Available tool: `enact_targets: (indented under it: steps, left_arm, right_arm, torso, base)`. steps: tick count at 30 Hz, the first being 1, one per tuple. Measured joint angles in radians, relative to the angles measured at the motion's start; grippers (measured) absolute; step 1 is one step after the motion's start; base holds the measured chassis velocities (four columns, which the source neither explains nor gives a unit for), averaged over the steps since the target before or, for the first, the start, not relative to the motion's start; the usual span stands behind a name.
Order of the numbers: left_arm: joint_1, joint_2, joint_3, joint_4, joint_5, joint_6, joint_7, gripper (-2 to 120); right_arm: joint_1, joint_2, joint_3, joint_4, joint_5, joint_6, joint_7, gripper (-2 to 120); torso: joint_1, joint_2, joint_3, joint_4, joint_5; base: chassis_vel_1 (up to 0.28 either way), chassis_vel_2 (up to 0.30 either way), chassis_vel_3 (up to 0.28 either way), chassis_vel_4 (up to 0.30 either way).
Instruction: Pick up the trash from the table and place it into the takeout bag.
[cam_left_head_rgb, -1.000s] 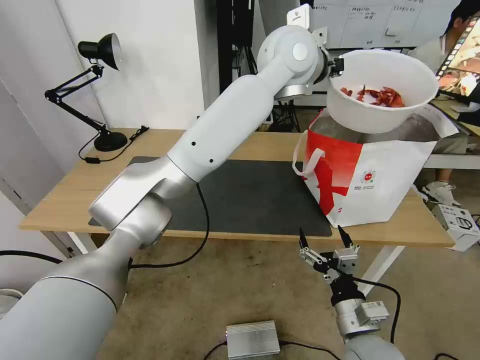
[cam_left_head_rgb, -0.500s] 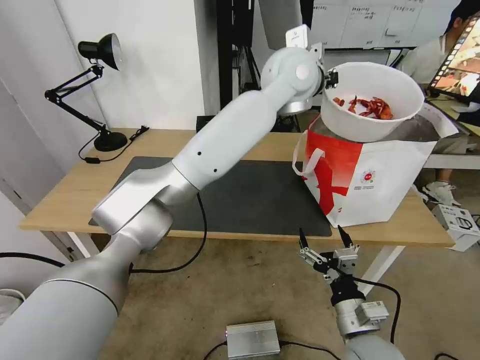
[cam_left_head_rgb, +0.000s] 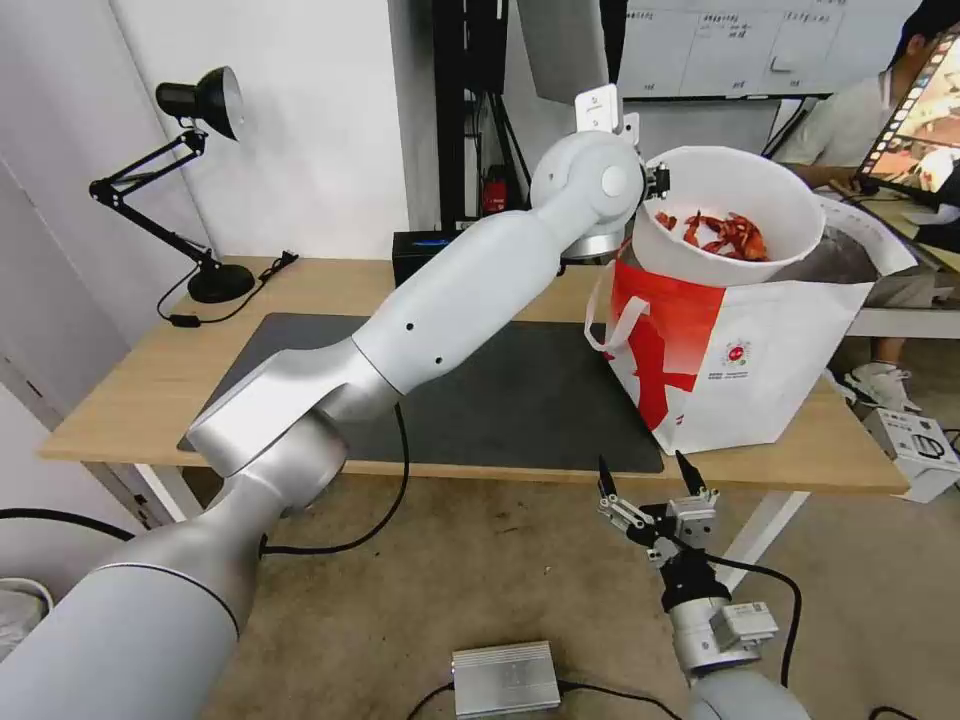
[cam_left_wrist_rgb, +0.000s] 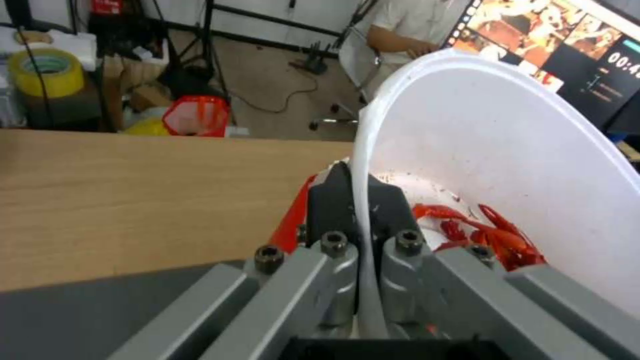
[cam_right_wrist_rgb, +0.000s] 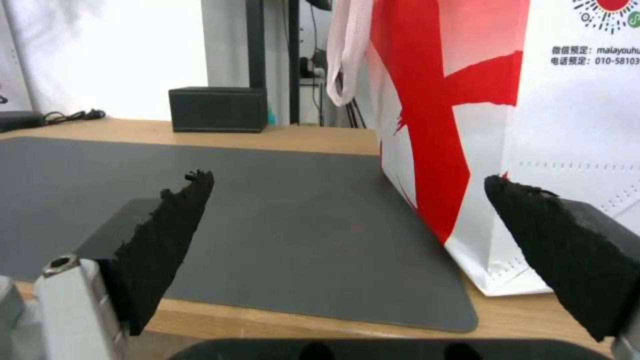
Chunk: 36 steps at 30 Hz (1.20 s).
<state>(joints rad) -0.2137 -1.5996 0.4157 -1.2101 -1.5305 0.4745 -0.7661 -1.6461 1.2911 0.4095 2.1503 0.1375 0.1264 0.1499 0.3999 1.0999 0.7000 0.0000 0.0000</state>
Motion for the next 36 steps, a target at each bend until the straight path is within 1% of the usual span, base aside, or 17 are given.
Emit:
enact_targets:
  steps: [6,13,18,24,29,36]
  left_arm:
    - [-0.001,0.000,0.015,0.002,0.000,0.005,-0.024,0]
    - [-0.009,0.000,0.042,0.003,-0.002,0.041,-0.056,0]
    - [-0.016,0.000,0.060,0.004,-0.002,0.051,-0.069,0]
    - [-0.042,0.000,0.109,0.012,-0.019,0.058,-0.102,0]
    - [-0.068,0.000,0.135,0.016,-0.023,0.058,-0.107,0]
    - [-0.062,-0.001,0.150,0.007,-0.020,0.052,-0.108,1]
  right_arm:
    - [0.000,0.000,0.000,0.000,0.000,0.000,0.000,100]
    - [0.000,0.000,0.000,0.000,0.000,0.000,0.000,100]
    - [0.000,0.000,0.000,0.000,0.000,0.000,0.000,100]
    - [0.000,0.000,0.000,0.000,0.000,0.000,0.000,100]
    - [0.000,0.000,0.000,0.000,0.000,0.000,0.000,100]
    - [0.000,0.000,0.000,0.000,0.000,0.000,0.000,100]
  torso:
    - [0.000,0.000,0.000,0.0000,0.0000]
    - [0.000,0.000,0.000,0.0001,0.0000]
    - [0.000,0.000,0.000,0.0000,0.0000]
    - [0.000,0.000,0.000,0.0000,0.0000]
    - [0.000,0.000,0.000,0.0000,0.0000]
    - [0.000,0.000,0.000,0.0000,0.0000]
  base:
    - [0.000,0.000,0.000,0.000]
    - [0.000,0.000,0.000,0.000]
    - [0.000,0.000,0.000,0.000]
    - [0.000,0.000,0.000,0.000]
    - [0.000,0.000,0.000,0.000]
    - [0.000,0.000,0.000,0.000]
